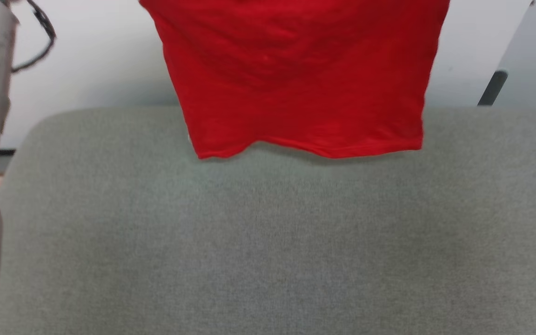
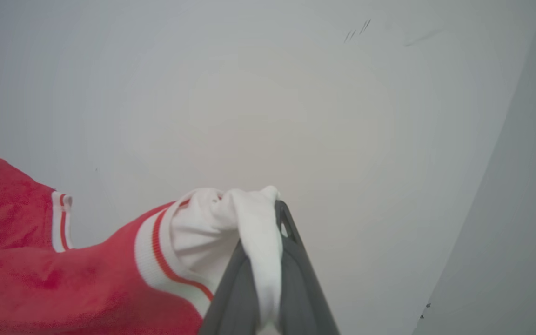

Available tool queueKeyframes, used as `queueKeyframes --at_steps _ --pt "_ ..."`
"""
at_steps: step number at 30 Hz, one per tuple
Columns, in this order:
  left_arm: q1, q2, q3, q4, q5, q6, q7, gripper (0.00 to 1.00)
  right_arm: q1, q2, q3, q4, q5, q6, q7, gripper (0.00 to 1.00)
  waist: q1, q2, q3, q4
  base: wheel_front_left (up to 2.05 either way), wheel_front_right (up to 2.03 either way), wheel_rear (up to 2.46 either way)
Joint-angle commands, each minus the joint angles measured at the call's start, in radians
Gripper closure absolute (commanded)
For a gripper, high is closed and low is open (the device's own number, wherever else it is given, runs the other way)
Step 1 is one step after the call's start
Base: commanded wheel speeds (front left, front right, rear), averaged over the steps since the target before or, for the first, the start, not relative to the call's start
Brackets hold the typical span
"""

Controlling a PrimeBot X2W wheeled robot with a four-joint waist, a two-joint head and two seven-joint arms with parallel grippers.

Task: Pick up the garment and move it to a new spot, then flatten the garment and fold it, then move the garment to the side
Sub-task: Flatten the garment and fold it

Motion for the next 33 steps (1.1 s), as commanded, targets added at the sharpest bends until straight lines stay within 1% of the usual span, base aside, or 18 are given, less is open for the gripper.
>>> queueKeyframes --at_steps 1,3,4,6,10,14,16,18,19,22,24,27,30,33 --pt "-0.022 0.002 -0.004 0.002 0.009 0.001 -0.009 1.00 -0.038 -0.002 0.015 0.001 0.011 -0.001 -0.010 1.00 0.0000 -0.0001 0.091 -0.004 0.00 0.00 0.00" --pt "-0.044 0.003 0.000 0.003 0.009 0.010 -0.025 1.00 -0.071 -0.003 0.028 0.007 0.007 -0.001 -0.033 1.00 0.0000 -0.0001 0.145 -0.010 0.00 0.00 0.00" --pt "-0.044 0.003 0.000 0.003 0.009 0.010 -0.025 1.00 -0.071 -0.003 0.028 0.007 0.007 -0.001 -0.033 1.00 0.0000 -0.0001 0.145 -0.010 0.00 0.00 0.00" --pt "-0.070 0.005 -0.008 0.001 0.023 0.010 -0.046 1.00 -0.113 -0.002 0.043 0.018 -0.012 -0.001 -0.069 1.00 0.0000 -0.0001 0.206 -0.020 0.00 0.00 0.00" --pt "-0.127 -0.015 -0.002 0.008 0.035 0.023 -0.139 1.00 -0.189 -0.006 0.058 0.065 -0.076 -0.001 -0.194 1.00 0.0000 -0.0001 0.308 -0.033 0.00 0.00 0.00" --pt "-0.207 -0.033 0.008 0.020 0.043 0.043 -0.249 1.00 -0.278 -0.017 0.022 0.134 -0.159 -0.001 -0.342 1.00 0.0000 -0.0001 0.404 -0.042 0.00 0.00 0.00" --pt "-0.264 -0.038 0.010 0.020 0.052 0.048 -0.293 1.00 -0.334 -0.028 -0.003 0.154 -0.212 -0.001 -0.380 1.00 0.0000 -0.0001 0.460 -0.042 0.00 0.00 0.00" --pt "-0.324 -0.041 0.014 0.015 0.061 0.049 -0.337 1.00 -0.387 -0.046 -0.033 0.148 -0.274 -0.001 -0.397 1.00 0.0000 -0.0001 0.525 -0.035 0.00 0.00 0.00" --pt "-0.347 -0.049 0.025 0.017 0.047 0.045 -0.348 1.00 -0.406 -0.047 -0.047 0.140 -0.302 -0.001 -0.401 1.00 0.0000 -0.0001 0.559 -0.029 0.00 0.00 0.00" --pt "-0.424 -0.060 0.038 0.002 0.036 0.023 -0.400 1.00 -0.459 -0.061 -0.091 0.062 -0.395 -0.001 -0.403 1.00 0.0000 -0.0001 0.670 -0.005 0.00 0.00 0.00" --pt "-0.452 -0.058 0.037 -0.007 0.042 0.007 -0.451 1.00 -0.460 -0.070 -0.122 0.011 -0.446 -0.001 -0.401 1.00 0.0000 -0.0001 0.735 0.015 0.00 0.00 0.00" --pt "-0.463 -0.063 0.048 0.001 0.029 -0.007 -0.512 1.00 -0.438 -0.062 -0.174 -0.040 -0.499 -0.001 -0.402 1.00 0.0000 -0.0001 0.820 0.042 0.00 0.00 0.00" --pt "-0.433 -0.064 0.059 0.026 0.014 -0.016 -0.558 1.00 -0.390 -0.039 -0.206 -0.059 -0.537 -0.001 -0.402 1.00 0.0000 -0.0001 0.869 0.060 0.00 0.00 0.00" --pt "-0.396 -0.072 0.058 0.061 0.005 -0.024 -0.579 1.00 -0.336 -0.017 -0.224 -0.059 -0.544 -0.001 -0.402 1.00 0.0000 -0.0001 0.877 0.071 0.00 0.00 0.00"
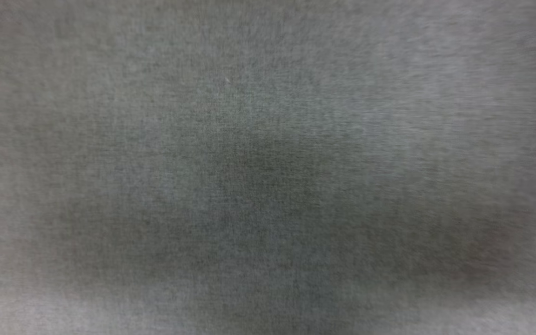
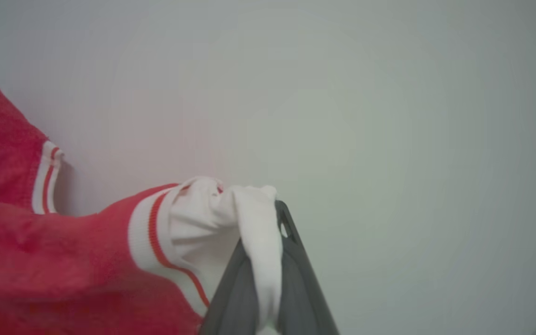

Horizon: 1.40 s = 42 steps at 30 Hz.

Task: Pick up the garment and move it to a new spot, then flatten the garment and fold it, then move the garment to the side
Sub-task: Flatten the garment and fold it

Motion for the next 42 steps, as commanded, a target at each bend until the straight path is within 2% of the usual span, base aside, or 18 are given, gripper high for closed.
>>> queueKeyframes --at_steps 1,5,7,12,15,20,29,35,39,42 --pt "0.011 -0.010 0.006 0.009 -0.013 -0.004 -0.008 1.00 0.021 -0.003 0.003 -0.003 -0.006 -0.001 -0.001 1.00 0.0000 0.0000 0.116 0.060 0.00 0.00 0.00" --pt "0.064 -0.012 -0.016 0.060 -0.015 -0.021 0.010 1.00 0.082 0.017 0.032 0.009 0.047 -0.001 -0.001 1.00 0.0000 0.0000 0.055 0.065 0.00 0.00 0.00" --pt "0.103 -0.019 -0.035 0.095 -0.020 -0.027 0.051 1.00 0.111 0.019 0.071 0.028 0.084 -0.001 -0.001 1.00 0.0000 0.0000 0.010 0.066 0.00 0.00 0.00" --pt "0.210 -0.028 -0.070 0.134 -0.060 -0.036 0.151 1.00 0.194 0.022 0.192 0.105 0.243 -0.001 0.011 1.00 0.0000 0.0000 -0.133 0.069 0.00 0.00 0.00" --pt "0.311 -0.030 -0.121 0.104 -0.083 -0.036 0.212 1.00 0.261 0.002 0.276 0.118 0.358 -0.001 0.055 1.00 0.0000 0.0000 -0.229 0.075 0.00 0.00 0.00" --pt "0.494 0.006 -0.193 0.014 -0.164 -0.037 0.301 1.00 0.392 -0.068 0.414 0.039 0.551 -0.001 0.159 1.00 0.0000 0.0000 -0.386 0.080 0.00 0.00 0.00" --pt "0.798 0.131 -0.294 -0.178 -0.296 -0.037 0.417 1.00 0.684 -0.254 0.543 -0.169 0.826 -0.001 0.326 1.00 0.0000 0.0000 -0.609 0.083 0.00 0.00 0.00" --pt "1.016 0.235 -0.329 -0.342 -0.351 -0.030 0.489 1.00 0.890 -0.352 0.559 -0.312 0.936 -0.001 0.403 1.00 0.0000 0.0000 -0.687 0.077 0.00 0.00 0.00" --pt "1.169 0.309 -0.329 -0.515 -0.377 0.029 0.511 1.00 1.026 -0.416 0.533 -0.404 0.973 -0.001 0.431 1.00 0.0000 0.0000 -0.709 0.079 0.00 0.00 0.00" --pt "1.296 0.369 -0.326 -0.672 -0.395 0.100 0.517 1.00 1.136 -0.453 0.502 -0.467 0.970 -0.001 0.427 1.00 0.0000 0.0000 -0.719 0.079 0.00 0.00 0.00"
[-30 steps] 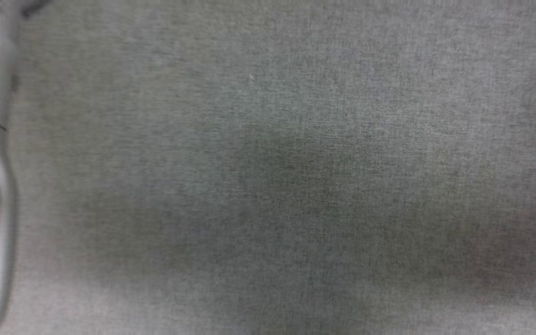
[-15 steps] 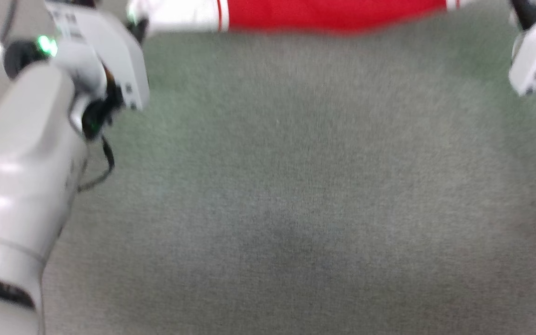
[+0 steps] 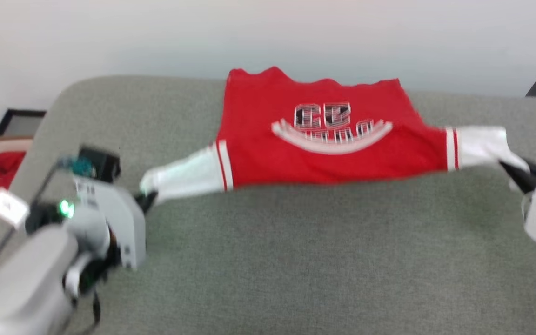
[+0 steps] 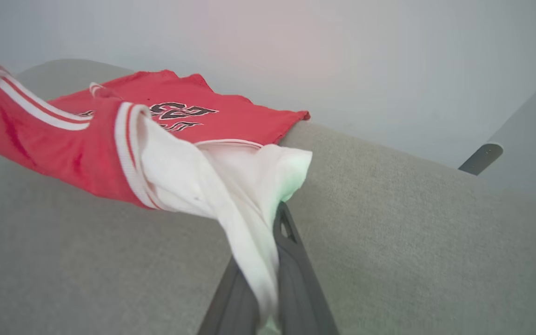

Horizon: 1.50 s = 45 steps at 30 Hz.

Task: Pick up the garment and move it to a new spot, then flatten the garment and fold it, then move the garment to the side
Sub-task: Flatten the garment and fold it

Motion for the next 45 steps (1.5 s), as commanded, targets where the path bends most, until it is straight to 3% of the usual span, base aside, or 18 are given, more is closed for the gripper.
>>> queueKeyframes --at_steps 1,5,13,17,22,28,29,30,31,39,45 --pt "0.072 0.030 0.003 -0.069 -0.017 0.040 0.005 1.00 0.064 -0.014 -0.023 -0.028 0.001 -0.001 -0.008 1.00 0.0000 0.0000 -0.049 0.000 0.00 0.00 0.00" --pt "0.247 0.108 0.016 -0.251 -0.038 0.162 -0.004 1.00 0.218 -0.052 -0.081 -0.100 -0.032 -0.001 -0.012 1.00 0.0000 0.0000 -0.050 -0.003 0.00 0.00 0.00" --pt "0.555 0.203 0.066 -0.503 -0.123 0.381 -0.062 1.00 0.534 -0.028 -0.256 -0.241 -0.061 -0.001 0.053 1.00 0.0000 0.0000 -0.032 -0.011 0.00 0.00 0.00" --pt "0.645 0.227 0.105 -0.573 -0.148 0.441 -0.117 1.00 0.670 0.017 -0.364 -0.334 -0.092 -0.001 0.128 1.00 0.0000 0.0000 -0.012 -0.011 0.00 0.00 0.00" --pt "0.677 0.227 0.122 -0.589 -0.152 0.448 -0.157 1.00 0.766 0.085 -0.451 -0.432 -0.137 -0.001 0.223 1.00 0.0000 0.0000 0.003 -0.010 0.00 0.00 0.00" --pt "0.649 0.196 0.106 -0.564 -0.139 0.424 -0.166 1.00 0.828 0.181 -0.538 -0.534 -0.215 -0.001 0.361 1.00 0.0000 0.0000 0.022 -0.010 0.00 0.00 0.00" --pt "0.644 0.191 0.106 -0.558 -0.135 0.423 -0.169 1.00 0.831 0.198 -0.553 -0.544 -0.221 -0.001 0.384 0.90 0.0000 0.0000 0.025 -0.011 0.00 0.00 0.00" --pt "0.638 0.187 0.105 -0.554 -0.133 0.421 -0.170 1.00 0.831 0.207 -0.566 -0.559 -0.231 -0.001 0.403 0.09 0.0000 0.0000 0.028 -0.011 0.00 0.00 0.00" --pt "0.636 0.184 0.105 -0.551 -0.133 0.420 -0.172 1.00 0.829 0.214 -0.580 -0.575 -0.239 -0.001 0.425 0.00 0.0000 0.0000 0.030 -0.012 0.00 0.00 0.00" --pt "0.609 0.150 0.101 -0.543 -0.114 0.411 -0.202 1.00 0.796 0.281 -0.711 -0.741 -0.229 -0.001 0.633 0.00 0.0000 0.0000 0.066 -0.001 0.00 0.00 0.00" --pt "0.552 0.115 0.091 -0.544 -0.080 0.392 -0.224 1.00 0.595 0.291 -0.745 -0.825 -0.312 -0.001 0.681 0.00 0.0000 0.0000 0.121 0.024 0.00 0.00 0.00"
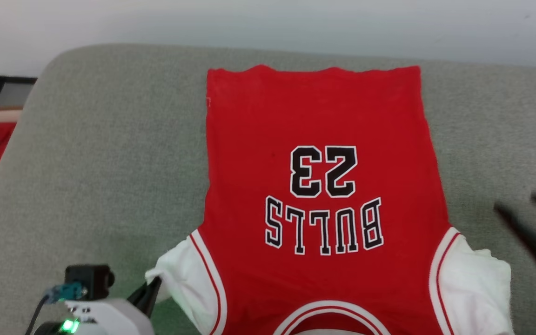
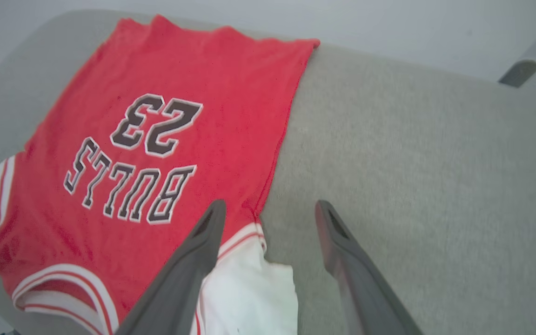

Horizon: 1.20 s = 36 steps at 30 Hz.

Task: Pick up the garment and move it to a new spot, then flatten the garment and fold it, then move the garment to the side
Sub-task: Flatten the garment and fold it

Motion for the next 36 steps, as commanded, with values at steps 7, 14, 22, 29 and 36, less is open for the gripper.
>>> queueKeyframes --at_steps 7,14,22,29,36 --pt "-0.114 -0.060 -0.031 0.019 0.051 -0.041 -0.001 1.00 -0.399 -0.009 0.052 0.237 -0.073 0.000 0.012 0.00 0.0000 0.0000 0.105 0.082 0.00 0.00 0.00" --pt "-0.221 -0.149 -0.080 0.070 0.092 -0.098 -0.005 1.00 -0.735 -0.056 0.128 0.580 -0.144 0.000 0.052 0.00 0.0000 0.0000 0.194 0.177 0.00 0.00 0.00" --pt "-0.306 -0.245 -0.125 0.142 0.115 -0.164 -0.021 1.00 -0.976 -0.061 0.168 0.896 -0.217 0.000 0.091 0.00 0.0000 0.0000 0.284 0.272 0.00 0.00 0.00" --pt "-0.350 -0.297 -0.147 0.203 0.121 -0.203 -0.033 1.00 -1.062 -0.028 0.180 1.087 -0.285 0.000 0.134 0.00 0.0000 0.0000 0.324 0.314 0.00 0.00 0.00" --pt "-0.360 -0.316 -0.150 0.255 0.107 -0.226 -0.040 1.00 -1.078 -0.005 0.150 1.236 -0.377 0.000 0.207 1.00 0.0000 0.0000 0.327 0.321 0.00 0.00 0.00"
